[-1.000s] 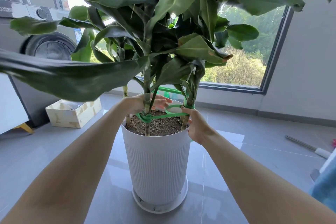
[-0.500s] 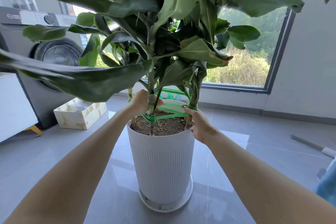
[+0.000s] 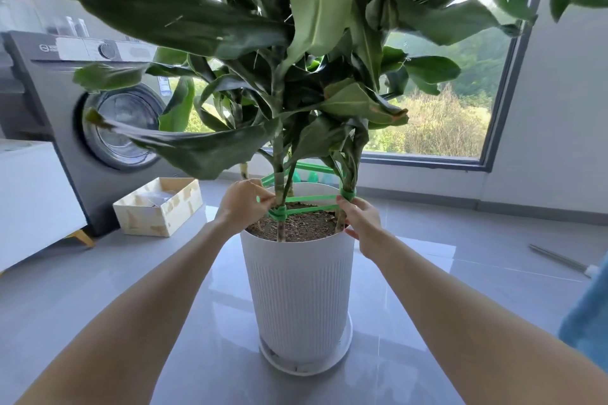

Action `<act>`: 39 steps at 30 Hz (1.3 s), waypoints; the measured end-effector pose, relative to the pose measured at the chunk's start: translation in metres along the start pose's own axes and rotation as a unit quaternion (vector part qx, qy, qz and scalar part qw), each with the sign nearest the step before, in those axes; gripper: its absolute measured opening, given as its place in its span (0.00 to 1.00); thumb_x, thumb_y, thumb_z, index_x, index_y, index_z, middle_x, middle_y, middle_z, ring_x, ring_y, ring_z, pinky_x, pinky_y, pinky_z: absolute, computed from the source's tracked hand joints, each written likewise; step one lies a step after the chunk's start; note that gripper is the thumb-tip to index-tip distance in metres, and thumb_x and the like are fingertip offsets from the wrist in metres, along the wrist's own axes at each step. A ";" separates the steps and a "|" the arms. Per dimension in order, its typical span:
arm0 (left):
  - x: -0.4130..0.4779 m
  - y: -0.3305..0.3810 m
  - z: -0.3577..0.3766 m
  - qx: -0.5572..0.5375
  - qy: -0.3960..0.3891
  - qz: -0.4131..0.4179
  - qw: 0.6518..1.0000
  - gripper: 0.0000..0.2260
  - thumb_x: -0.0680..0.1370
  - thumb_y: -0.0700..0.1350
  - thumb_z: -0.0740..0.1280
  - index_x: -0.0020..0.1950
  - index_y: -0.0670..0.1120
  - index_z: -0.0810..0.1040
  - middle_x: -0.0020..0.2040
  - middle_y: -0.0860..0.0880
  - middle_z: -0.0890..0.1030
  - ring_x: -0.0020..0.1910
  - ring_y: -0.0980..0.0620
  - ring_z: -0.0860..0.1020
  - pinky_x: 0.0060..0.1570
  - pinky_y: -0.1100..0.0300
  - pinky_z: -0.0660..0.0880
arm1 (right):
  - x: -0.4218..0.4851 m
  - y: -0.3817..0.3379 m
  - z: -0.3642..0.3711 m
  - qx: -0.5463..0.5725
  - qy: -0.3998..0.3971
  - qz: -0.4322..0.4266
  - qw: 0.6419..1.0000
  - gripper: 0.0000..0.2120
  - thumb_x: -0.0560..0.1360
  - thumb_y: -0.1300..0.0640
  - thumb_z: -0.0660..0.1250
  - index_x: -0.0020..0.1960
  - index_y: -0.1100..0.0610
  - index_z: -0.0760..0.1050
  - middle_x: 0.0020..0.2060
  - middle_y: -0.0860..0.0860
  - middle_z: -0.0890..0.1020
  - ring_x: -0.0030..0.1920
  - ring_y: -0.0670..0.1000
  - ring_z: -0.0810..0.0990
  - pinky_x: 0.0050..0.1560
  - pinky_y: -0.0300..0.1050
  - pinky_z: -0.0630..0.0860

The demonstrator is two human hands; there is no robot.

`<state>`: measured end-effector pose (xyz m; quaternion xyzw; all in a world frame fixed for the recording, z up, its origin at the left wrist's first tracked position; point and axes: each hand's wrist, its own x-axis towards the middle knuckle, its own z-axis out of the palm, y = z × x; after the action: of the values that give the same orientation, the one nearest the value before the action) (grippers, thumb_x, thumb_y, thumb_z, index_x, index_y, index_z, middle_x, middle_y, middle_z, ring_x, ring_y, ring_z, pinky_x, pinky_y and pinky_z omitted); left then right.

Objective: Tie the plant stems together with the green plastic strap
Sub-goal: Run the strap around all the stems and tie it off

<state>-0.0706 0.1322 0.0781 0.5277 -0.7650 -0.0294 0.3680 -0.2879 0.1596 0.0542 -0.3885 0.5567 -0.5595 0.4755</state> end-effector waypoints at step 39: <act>-0.046 0.033 -0.016 0.067 -0.030 0.040 0.997 0.08 0.74 0.41 0.71 0.41 0.36 0.84 0.40 0.45 0.83 0.40 0.50 0.78 0.43 0.62 0.75 | 0.000 -0.001 -0.002 0.013 -0.010 0.026 1.000 0.17 0.77 0.53 0.66 0.65 0.51 0.74 0.56 0.53 0.78 0.59 0.55 0.76 0.53 0.47 0.76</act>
<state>-0.0795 0.1909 0.0793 0.5194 -0.7962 0.0205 0.3097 -0.2901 0.1598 0.0553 -0.3733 0.5548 -0.5504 0.5000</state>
